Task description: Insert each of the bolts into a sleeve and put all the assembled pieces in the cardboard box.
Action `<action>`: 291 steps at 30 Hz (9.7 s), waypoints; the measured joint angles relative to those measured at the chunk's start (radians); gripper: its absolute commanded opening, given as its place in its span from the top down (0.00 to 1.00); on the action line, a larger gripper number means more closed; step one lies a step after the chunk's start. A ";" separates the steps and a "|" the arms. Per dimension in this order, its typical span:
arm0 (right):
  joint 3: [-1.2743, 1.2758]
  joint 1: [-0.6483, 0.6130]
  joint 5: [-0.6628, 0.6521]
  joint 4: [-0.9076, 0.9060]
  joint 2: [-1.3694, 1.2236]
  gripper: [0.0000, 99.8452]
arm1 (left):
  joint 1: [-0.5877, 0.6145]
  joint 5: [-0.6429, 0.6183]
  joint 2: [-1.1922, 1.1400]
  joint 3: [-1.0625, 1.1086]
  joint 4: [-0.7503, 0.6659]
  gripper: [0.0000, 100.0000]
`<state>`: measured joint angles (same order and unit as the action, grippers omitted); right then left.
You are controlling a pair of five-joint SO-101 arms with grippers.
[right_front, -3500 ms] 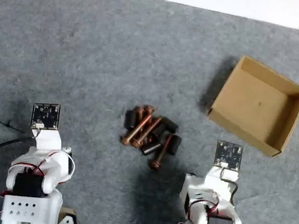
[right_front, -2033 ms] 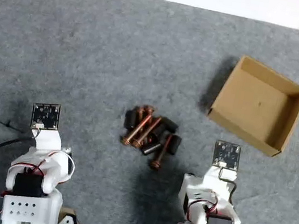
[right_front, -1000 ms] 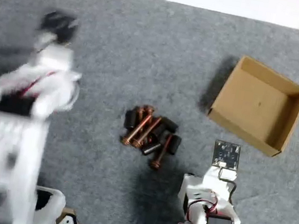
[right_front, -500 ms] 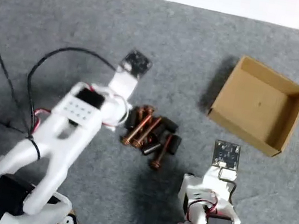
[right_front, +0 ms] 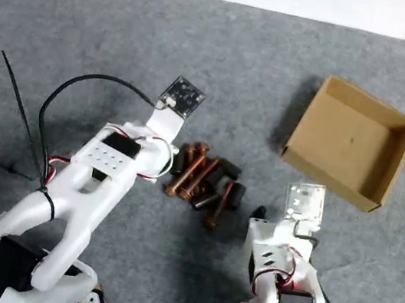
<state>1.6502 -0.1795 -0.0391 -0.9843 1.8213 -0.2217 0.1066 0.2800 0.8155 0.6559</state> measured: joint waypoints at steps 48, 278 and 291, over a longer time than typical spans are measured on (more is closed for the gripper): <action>-0.790 -0.221 0.394 0.295 -1.633 0.85 | 0.164 -0.212 -0.006 0.000 -0.041 0.99; -0.295 -0.114 0.201 0.546 -0.910 0.99 | 0.615 -1.494 -0.822 -0.864 0.606 0.93; -0.295 -0.149 0.201 0.546 -0.910 0.99 | 0.649 -1.504 -0.821 -0.876 0.578 1.00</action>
<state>1.3556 -0.3284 0.1619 -0.4381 0.9114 0.4273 -1.3970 -0.5409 -0.0606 1.2344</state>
